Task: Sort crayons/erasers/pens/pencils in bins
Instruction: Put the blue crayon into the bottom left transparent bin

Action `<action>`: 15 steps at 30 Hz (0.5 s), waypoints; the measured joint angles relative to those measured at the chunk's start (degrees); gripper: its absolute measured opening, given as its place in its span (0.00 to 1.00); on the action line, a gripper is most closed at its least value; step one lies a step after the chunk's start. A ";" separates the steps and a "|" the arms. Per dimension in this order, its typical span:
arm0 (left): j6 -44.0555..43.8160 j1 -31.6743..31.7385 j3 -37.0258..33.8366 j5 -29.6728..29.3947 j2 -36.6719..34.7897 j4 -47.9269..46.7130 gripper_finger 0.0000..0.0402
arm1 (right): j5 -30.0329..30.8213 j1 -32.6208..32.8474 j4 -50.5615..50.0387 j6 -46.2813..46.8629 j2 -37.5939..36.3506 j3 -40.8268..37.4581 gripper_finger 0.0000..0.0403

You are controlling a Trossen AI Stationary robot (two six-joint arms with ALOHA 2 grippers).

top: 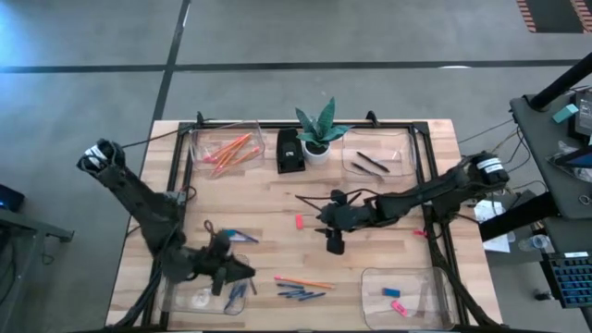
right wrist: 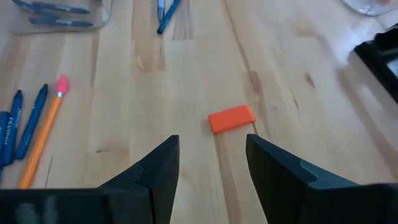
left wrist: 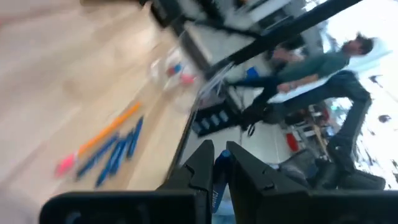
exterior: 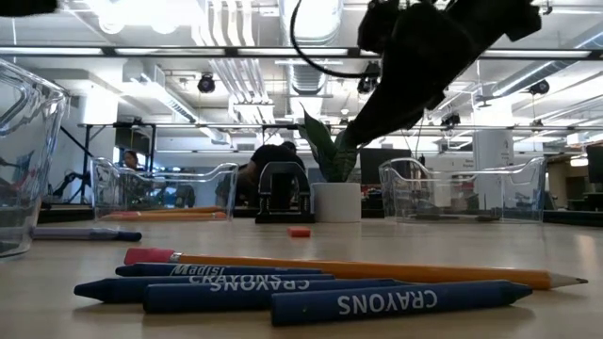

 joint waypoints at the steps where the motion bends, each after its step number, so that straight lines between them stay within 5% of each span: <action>1: -2.93 -0.98 0.83 -0.15 -0.01 -3.39 0.03 | 0.00 0.00 0.01 -0.03 0.83 0.54 0.43; 5: -15.03 -3.07 3.45 2.51 -0.11 -18.65 0.03 | 0.01 0.00 0.00 -0.07 3.71 2.40 0.42; 15: -33.20 -2.66 5.60 29.00 -0.29 -48.02 0.03 | 0.09 0.00 0.00 -0.67 8.40 6.12 0.40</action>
